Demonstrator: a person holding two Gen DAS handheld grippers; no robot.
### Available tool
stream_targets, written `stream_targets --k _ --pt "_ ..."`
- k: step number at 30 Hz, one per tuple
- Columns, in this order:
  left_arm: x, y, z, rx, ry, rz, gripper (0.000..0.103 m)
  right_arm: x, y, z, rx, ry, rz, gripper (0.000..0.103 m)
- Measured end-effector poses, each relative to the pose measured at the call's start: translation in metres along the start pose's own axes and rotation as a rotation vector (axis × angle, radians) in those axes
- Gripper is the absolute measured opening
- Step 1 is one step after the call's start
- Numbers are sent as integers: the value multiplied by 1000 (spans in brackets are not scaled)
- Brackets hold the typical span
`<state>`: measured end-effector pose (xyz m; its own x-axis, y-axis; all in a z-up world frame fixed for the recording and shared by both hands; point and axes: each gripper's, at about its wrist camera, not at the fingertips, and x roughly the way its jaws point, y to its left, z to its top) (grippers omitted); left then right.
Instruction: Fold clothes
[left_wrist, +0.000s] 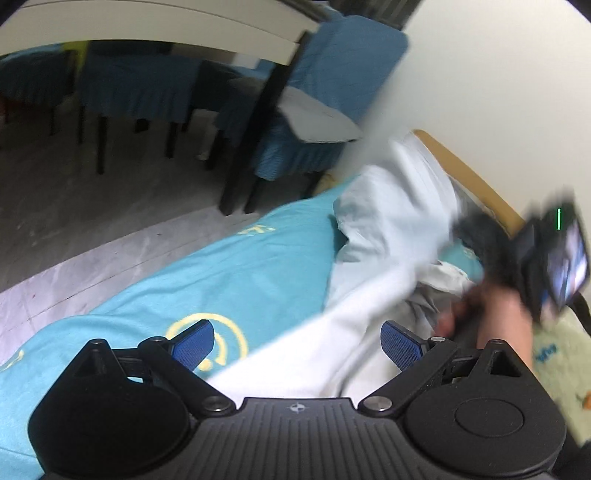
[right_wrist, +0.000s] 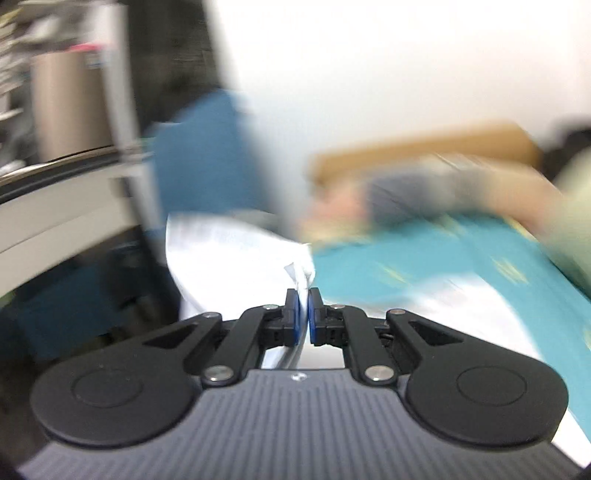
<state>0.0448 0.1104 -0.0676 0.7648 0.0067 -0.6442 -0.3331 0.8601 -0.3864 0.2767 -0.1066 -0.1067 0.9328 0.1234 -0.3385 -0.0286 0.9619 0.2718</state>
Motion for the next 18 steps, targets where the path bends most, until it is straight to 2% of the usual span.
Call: stream_targets --k 2,4,5,6,7,9,12,15,18 --pt "4 -8 -4 29 26 -13 98 -3 -40 -17 36 88 -111 10" --pt "6 -14 -9 53 42 -13 98 -9 -64 -32 -5 179 -177 13" --pt "6 -16 -11 62 47 -13 98 -11 -74 -38 -30 214 -171 17" --pt "7 -17 -11 65 49 -12 98 -15 -81 -40 -46 232 -154 33" --pt "8 -17 -11 64 51 -9 98 -21 -87 -37 -44 218 -129 54" --pt "11 -16 -10 63 55 -4 98 -31 -97 -31 -35 187 -76 77" --pt "20 -13 -7 68 60 8 98 -33 -103 -13 5 123 21 75" --pt "25 -11 -5 69 62 23 98 -2 -103 10 28 115 102 73" --pt "29 -11 -4 76 66 38 98 43 -92 25 -21 166 130 48"
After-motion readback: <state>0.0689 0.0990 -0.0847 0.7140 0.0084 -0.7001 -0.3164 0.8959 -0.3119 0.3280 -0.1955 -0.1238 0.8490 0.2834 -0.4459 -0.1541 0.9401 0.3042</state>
